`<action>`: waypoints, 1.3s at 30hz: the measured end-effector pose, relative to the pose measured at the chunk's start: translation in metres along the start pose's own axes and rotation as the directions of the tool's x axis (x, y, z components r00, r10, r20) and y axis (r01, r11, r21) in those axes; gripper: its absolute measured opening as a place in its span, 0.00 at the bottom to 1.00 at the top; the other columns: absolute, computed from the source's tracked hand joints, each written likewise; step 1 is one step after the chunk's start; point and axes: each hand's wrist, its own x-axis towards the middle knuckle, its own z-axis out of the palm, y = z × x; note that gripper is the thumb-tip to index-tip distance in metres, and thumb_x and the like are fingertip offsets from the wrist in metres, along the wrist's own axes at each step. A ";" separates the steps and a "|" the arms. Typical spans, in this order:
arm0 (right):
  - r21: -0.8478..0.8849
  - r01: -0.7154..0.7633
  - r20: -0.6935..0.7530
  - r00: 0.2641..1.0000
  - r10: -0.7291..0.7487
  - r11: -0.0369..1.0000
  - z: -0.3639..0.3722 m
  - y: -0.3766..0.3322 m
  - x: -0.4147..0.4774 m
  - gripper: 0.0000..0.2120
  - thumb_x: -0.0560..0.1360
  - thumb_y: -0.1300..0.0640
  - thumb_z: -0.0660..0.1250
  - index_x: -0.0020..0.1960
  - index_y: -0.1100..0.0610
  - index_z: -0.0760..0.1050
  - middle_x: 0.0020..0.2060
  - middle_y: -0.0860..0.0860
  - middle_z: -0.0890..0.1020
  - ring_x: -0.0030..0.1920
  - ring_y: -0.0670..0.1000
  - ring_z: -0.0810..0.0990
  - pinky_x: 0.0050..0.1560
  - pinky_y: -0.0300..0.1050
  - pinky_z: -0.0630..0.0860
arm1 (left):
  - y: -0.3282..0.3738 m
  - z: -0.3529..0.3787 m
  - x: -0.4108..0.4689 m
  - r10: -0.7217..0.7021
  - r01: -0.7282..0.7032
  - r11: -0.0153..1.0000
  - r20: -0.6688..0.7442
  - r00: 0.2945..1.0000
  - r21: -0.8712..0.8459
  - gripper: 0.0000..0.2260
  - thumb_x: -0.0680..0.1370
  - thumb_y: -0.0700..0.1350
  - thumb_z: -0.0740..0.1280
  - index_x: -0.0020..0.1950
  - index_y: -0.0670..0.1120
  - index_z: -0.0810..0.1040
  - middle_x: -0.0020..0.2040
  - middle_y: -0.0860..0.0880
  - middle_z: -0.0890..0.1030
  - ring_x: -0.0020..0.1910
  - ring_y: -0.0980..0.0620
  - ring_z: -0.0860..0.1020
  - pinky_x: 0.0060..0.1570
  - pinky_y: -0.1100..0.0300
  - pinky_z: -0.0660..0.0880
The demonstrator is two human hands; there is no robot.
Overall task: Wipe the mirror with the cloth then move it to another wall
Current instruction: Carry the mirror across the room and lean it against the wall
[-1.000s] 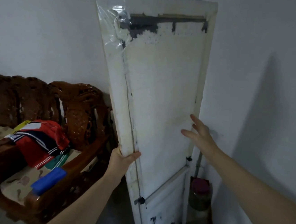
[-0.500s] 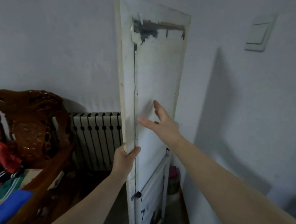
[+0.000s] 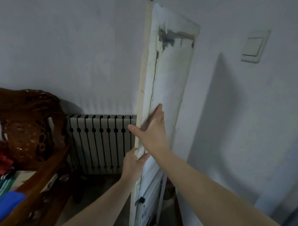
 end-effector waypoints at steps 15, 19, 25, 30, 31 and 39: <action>0.115 -0.035 0.015 0.999 0.033 0.993 -0.095 0.034 -0.027 0.39 0.76 0.65 0.58 0.77 0.50 0.39 0.69 0.49 0.68 0.58 0.51 0.74 0.48 0.32 0.75 | 0.021 0.082 -0.052 0.208 -0.263 0.934 0.232 0.950 0.240 0.18 0.74 0.44 0.71 0.63 0.46 0.74 0.49 0.51 0.82 0.45 0.60 0.79 0.41 0.73 0.73; 0.092 -0.068 0.048 0.997 0.063 0.993 -0.116 0.043 -0.034 0.37 0.75 0.67 0.58 0.77 0.51 0.45 0.73 0.47 0.64 0.65 0.45 0.69 0.50 0.23 0.68 | 0.024 0.092 -0.056 0.172 -0.259 0.929 0.309 0.935 0.265 0.29 0.69 0.49 0.76 0.68 0.49 0.71 0.56 0.53 0.81 0.55 0.56 0.79 0.52 0.66 0.74; 0.056 -0.141 0.035 0.990 0.139 0.988 -0.138 0.054 -0.039 0.14 0.77 0.68 0.58 0.42 0.51 0.60 0.32 0.44 0.61 0.23 0.35 0.71 0.24 0.26 0.64 | 0.021 0.092 -0.050 0.130 -0.241 0.954 0.475 0.870 0.181 0.31 0.64 0.51 0.78 0.65 0.56 0.72 0.56 0.62 0.78 0.55 0.63 0.76 0.52 0.73 0.70; 0.092 -0.110 0.014 0.994 0.109 0.990 -0.144 0.051 -0.045 0.15 0.76 0.67 0.60 0.58 0.54 0.61 0.38 0.42 0.70 0.36 0.36 0.74 0.32 0.26 0.70 | 0.025 0.076 -0.019 0.134 -0.156 0.988 0.506 0.852 0.001 0.28 0.73 0.65 0.62 0.66 0.49 0.74 0.60 0.54 0.79 0.58 0.59 0.77 0.59 0.61 0.74; 0.068 -0.108 0.013 0.994 0.107 0.992 -0.145 0.053 -0.046 0.18 0.76 0.67 0.61 0.61 0.52 0.60 0.40 0.41 0.71 0.40 0.37 0.75 0.34 0.25 0.71 | 0.029 0.075 -0.010 0.110 -0.098 0.994 0.483 0.869 -0.051 0.25 0.76 0.64 0.58 0.64 0.49 0.75 0.59 0.54 0.79 0.57 0.60 0.76 0.55 0.64 0.72; 0.131 -0.157 -0.036 0.986 0.163 0.979 -0.155 0.050 -0.054 0.13 0.74 0.66 0.65 0.57 0.57 0.71 0.51 0.63 0.78 0.55 0.59 0.79 0.56 0.50 0.78 | 0.037 0.097 0.114 0.003 -0.078 0.987 0.468 0.884 0.142 0.23 0.82 0.52 0.55 0.74 0.42 0.63 0.71 0.43 0.68 0.69 0.43 0.68 0.71 0.47 0.64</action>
